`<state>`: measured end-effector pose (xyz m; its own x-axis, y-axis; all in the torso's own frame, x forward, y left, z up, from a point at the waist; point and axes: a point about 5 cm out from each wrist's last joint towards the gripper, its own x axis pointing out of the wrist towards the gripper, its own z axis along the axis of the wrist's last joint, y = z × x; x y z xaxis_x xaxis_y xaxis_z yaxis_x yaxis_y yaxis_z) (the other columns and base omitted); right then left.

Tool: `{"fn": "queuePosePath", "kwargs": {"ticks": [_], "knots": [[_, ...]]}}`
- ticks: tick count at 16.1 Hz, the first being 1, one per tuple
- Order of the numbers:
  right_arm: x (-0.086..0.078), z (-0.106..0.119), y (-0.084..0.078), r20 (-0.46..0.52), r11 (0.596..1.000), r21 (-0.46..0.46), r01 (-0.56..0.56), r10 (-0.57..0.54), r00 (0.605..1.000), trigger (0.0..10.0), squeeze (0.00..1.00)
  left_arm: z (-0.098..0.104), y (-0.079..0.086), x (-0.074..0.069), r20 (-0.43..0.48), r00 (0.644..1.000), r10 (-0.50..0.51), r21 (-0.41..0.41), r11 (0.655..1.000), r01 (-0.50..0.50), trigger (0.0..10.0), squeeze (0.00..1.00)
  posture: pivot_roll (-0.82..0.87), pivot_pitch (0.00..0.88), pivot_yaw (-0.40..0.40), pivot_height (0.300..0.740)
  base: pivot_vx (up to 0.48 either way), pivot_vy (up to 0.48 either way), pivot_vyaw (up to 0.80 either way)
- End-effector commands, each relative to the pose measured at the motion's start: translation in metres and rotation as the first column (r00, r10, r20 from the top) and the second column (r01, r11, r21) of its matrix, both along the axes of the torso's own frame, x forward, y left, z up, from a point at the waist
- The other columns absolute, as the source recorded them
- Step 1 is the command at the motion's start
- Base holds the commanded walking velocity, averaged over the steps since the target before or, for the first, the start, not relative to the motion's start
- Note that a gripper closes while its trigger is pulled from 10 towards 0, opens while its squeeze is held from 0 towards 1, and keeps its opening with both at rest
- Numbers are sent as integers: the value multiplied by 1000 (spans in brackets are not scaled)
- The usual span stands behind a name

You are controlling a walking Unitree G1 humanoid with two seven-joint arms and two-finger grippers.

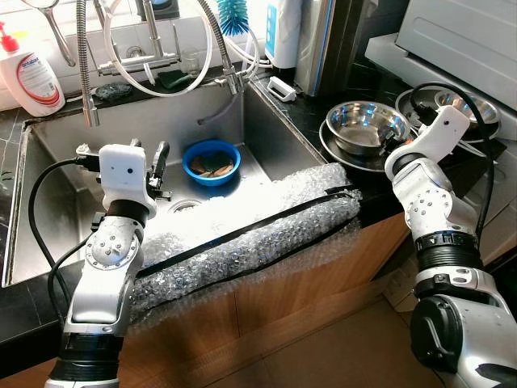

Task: Kitchen organization

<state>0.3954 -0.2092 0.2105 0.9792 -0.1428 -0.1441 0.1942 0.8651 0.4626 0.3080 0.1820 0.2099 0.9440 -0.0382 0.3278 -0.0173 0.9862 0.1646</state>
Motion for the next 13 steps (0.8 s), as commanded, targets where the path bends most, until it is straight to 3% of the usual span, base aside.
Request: {"fn": "queuePosePath", "kwargs": {"ticks": [1, 8, 13], "knots": [[3, 5, 6, -1, 1000, 3, -24, 24, 1000, 0, 0, 3, -2, -1, 5, 1000, -10, 15, 1000, 10, 10000, 0, 1, 51, 8, 740, 0, 0, 0], [2, 3, 7, -7, 1000, 26, -16, 16, 1000, 0, 0, 4, -7, -2, 2, 999, -41, 31, 999, 41, 10000, 0, 2, 59, 12, 740, 0, 0, 0], [-3, 8, 1, 62, 997, 17, 77, -78, 995, 0, 0, 12, -7, 0, 44, 999, -32, 17, 999, 31, 10000, 0, 1, 52, 15, 740, 0, 0, 0]]}}
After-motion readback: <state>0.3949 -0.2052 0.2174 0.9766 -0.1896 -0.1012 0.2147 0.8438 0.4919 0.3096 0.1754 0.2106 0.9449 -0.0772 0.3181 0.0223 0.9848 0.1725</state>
